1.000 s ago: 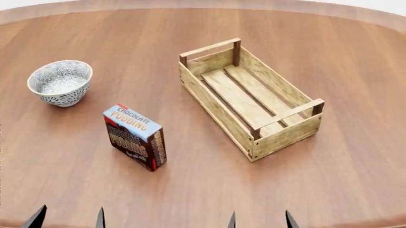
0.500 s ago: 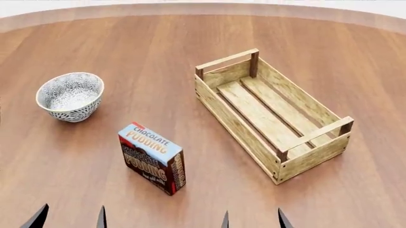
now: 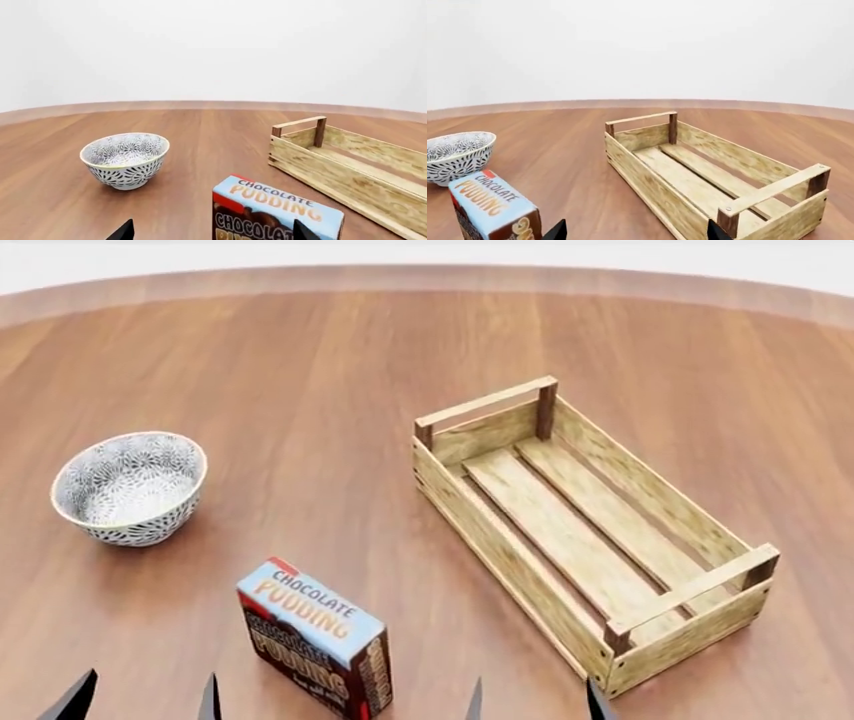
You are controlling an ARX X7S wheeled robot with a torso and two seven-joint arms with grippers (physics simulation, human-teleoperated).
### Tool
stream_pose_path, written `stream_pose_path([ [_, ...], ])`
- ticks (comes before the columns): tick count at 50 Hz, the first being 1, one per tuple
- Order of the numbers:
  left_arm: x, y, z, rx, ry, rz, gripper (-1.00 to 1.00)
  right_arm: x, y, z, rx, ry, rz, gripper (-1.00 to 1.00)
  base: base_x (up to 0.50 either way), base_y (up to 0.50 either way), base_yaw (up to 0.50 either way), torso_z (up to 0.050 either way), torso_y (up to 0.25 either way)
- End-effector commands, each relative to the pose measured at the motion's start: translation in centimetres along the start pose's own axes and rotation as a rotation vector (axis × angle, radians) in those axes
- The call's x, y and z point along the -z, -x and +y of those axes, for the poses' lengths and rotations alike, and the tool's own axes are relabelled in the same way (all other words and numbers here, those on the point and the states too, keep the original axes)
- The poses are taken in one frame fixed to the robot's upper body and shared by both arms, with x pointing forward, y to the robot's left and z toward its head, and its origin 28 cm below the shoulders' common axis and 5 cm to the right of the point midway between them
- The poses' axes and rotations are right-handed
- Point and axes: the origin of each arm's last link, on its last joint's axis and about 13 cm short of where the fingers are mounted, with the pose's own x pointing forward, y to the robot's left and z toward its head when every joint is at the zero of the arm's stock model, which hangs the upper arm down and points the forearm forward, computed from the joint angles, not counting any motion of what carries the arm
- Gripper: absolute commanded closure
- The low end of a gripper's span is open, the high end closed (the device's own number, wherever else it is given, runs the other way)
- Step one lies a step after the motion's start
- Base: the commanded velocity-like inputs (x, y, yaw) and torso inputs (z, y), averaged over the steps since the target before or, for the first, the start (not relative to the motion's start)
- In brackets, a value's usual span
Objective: Pick up the chocolate pudding and put it in the tray.
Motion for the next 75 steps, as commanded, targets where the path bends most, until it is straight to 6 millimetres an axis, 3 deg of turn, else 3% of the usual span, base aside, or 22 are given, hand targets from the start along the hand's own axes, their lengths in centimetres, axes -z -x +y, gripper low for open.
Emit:
stream_pose_path([
  [1, -0.1, 0.0, 0.1, 0.002, 0.006, -0.001, -1.0, -0.1, 0.0, -0.1, 0.004, -0.009, -0.004, -1.0, 0.3, 0.0, 0.0, 0.0, 0.0],
  [29, -0.2, 0.2, 0.1, 0.003, 0.012, -0.003, -1.0, 0.1, -0.2, -0.2, 0.024, -0.016, -0.002, -1.0, 0.31, 0.0, 0.0, 0.0, 0.0],
  [38, -0.4, 0.2, 0.2, 0.006, 0.021, -0.001, -1.0, -1.6, 0.0, -0.4, -0.026, -0.011, 0.034, -1.0, 0.06, 0.0, 0.0, 0.0, 0.0],
  [43, -0.4, 0.2, 0.2, 0.005, 0.025, 0.0, -1.0, -0.2, 1.2, -0.7, -0.166, -0.034, 0.16, -1.0, 0.0, 0.0, 0.0, 0.0, 0.0],
  [52, -0.5, 0.3, 0.2, 0.009, 0.027, -0.004, -1.0, 0.8, 3.6, -0.8, -0.296, -0.103, 0.212, -1.0, 0.0, 0.0, 0.0, 0.0, 0.0],
  [67, -0.4, 0.1, 0.4, -0.001, 0.034, -0.002, -1.0, 2.2, 7.0, -0.5, -0.349, -0.089, 0.237, -1.0, 0.0, 0.0, 0.0, 0.0, 0.0],
  [75, -0.4, 0.1, 0.4, -0.001, 0.034, 0.0, -1.0, 2.7, 7.3, 0.1, -0.382, -0.089, 0.246, -1.0, 0.0, 0.0, 0.0, 0.0, 0.0],
])
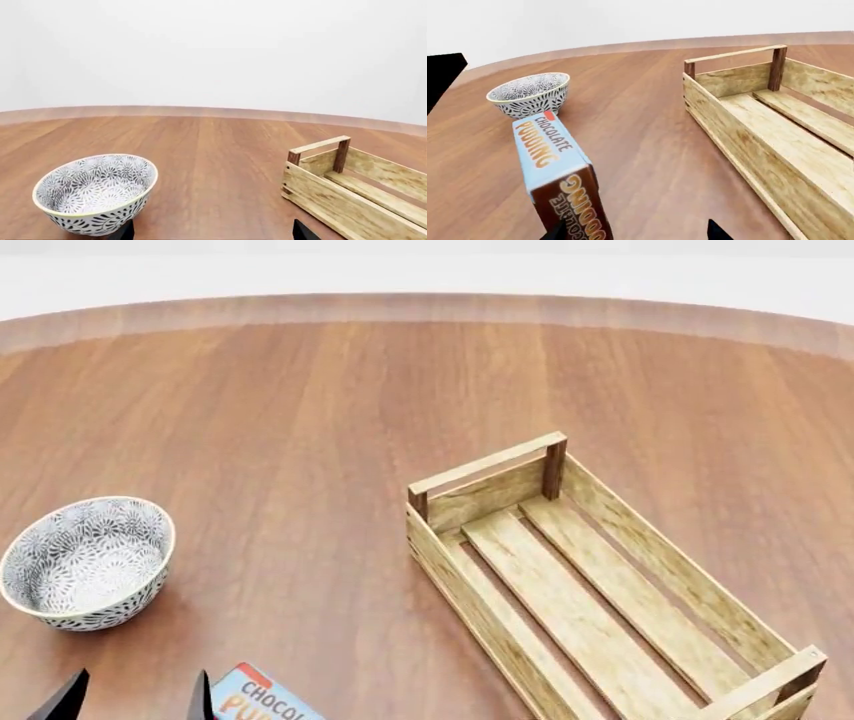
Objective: Pick up the chocolate pudding and put it in the tray.
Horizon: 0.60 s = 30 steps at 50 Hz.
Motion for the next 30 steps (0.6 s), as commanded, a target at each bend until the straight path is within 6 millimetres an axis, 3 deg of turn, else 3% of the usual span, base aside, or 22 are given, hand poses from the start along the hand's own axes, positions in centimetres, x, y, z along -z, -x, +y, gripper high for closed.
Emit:
stream_pose_path([
  [1, 0.0, -0.1, 0.0, -0.003, 0.002, 0.002, -1.0, 1.0, 0.8, 0.9, -0.059, 0.002, 0.026, -1.0, 0.0, 0.0, 0.0, 0.0, 0.0],
  [11, 0.0, 0.0, 0.1, -0.004, 0.003, 0.001, -1.0, 1.8, -1.2, 1.8, -0.14, 0.066, 0.069, -1.0, 0.0, 0.0, 0.0, 0.0, 0.0],
  [30, -0.1, 0.1, 0.0, -0.001, 0.001, -0.002, -1.0, 0.6, -4.0, 1.8, -0.16, 0.164, 0.108, -1.0, 0.0, 0.0, 0.0, 0.0, 0.0],
])
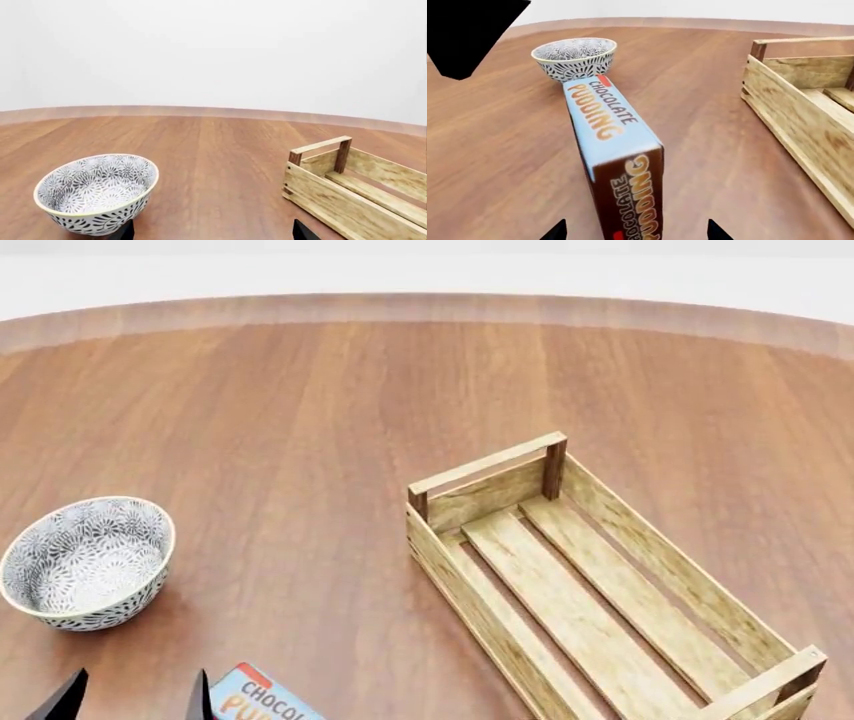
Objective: Pick up the chocolate pudding and put it in the tray.
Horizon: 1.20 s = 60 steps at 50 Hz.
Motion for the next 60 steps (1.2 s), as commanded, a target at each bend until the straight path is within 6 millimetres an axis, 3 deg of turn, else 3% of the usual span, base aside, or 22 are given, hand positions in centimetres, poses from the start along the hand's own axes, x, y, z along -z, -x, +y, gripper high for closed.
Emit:
stream_pose_path([
  [1, -0.1, 0.1, 0.0, 0.003, 0.0, -0.003, -1.0, -0.5, -1.5, -0.3, -0.016, 0.055, 0.029, -1.0, 0.0, 0.0, 0.0, 0.0, 0.0],
  [45, 0.1, 0.1, -0.2, 0.01, -0.005, -0.004, -1.0, -0.9, -2.6, -1.4, -0.122, 0.106, 0.047, -1.0, 0.0, 0.0, 0.0, 0.0, 0.0],
  [56, -0.1, 0.1, -0.2, 0.009, -0.006, -0.008, -1.0, -1.0, -3.4, -2.3, -0.092, 0.103, 0.064, -1.0, 0.0, 0.0, 0.0, 0.0, 0.0],
  [57, -0.1, 0.1, -0.2, 0.008, -0.006, -0.009, -1.0, -0.9, -4.7, -2.0, -0.093, 0.105, 0.067, -1.0, 0.0, 0.0, 0.0, 0.0, 0.0],
  [60, -0.1, 0.1, -0.2, 0.006, -0.006, -0.009, -1.0, -0.8, -4.7, -2.0, -0.092, 0.107, 0.071, -1.0, 0.0, 0.0, 0.0, 0.0, 0.0],
])
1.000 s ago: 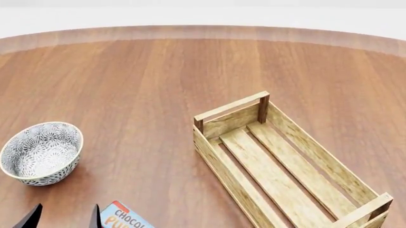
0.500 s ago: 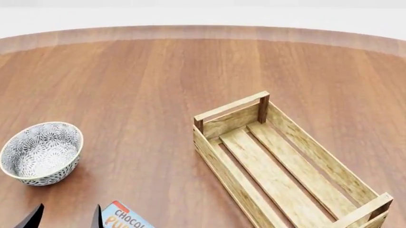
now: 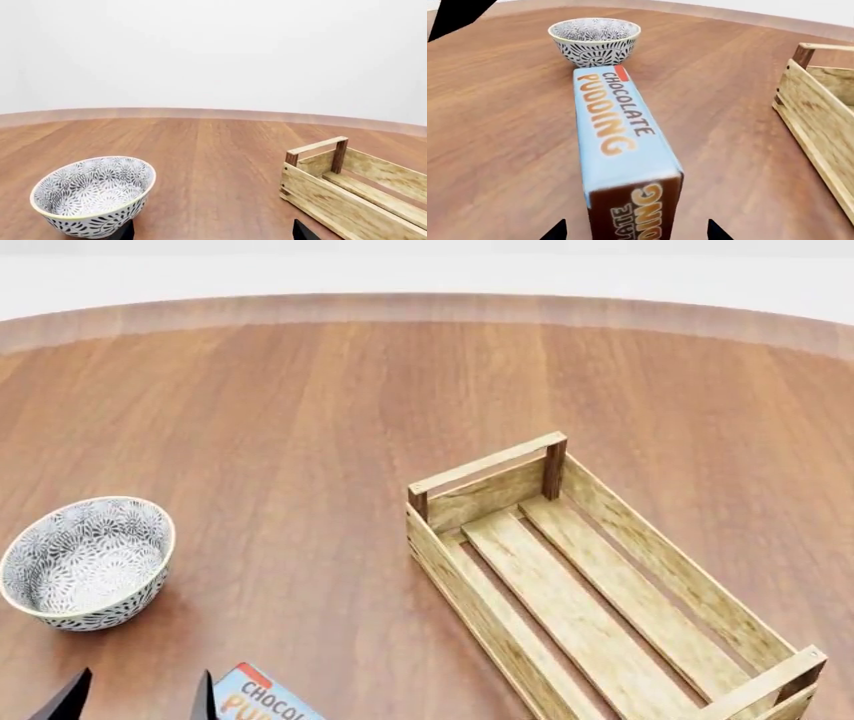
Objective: Pick up the chocolate pudding and put it in the tray.
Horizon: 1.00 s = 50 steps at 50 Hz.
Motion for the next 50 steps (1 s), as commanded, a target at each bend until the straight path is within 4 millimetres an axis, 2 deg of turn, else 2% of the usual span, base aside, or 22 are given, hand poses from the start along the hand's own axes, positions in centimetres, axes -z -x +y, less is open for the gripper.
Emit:
stream_pose_path([
  [1, -0.07, 0.05, 0.04, -0.002, 0.0, -0.003, -1.0, 0.0, -1.36, -0.34, 0.007, 0.004, 0.015, -1.0, 0.0, 0.0, 0.0, 0.0, 0.0],
  [50, -0.04, 0.09, -0.12, 0.005, -0.007, -0.005, -1.0, -0.48, -2.27, 0.2, -0.021, 0.02, 0.01, -1.0, 0.0, 0.0, 0.0, 0.0, 0.0],
])
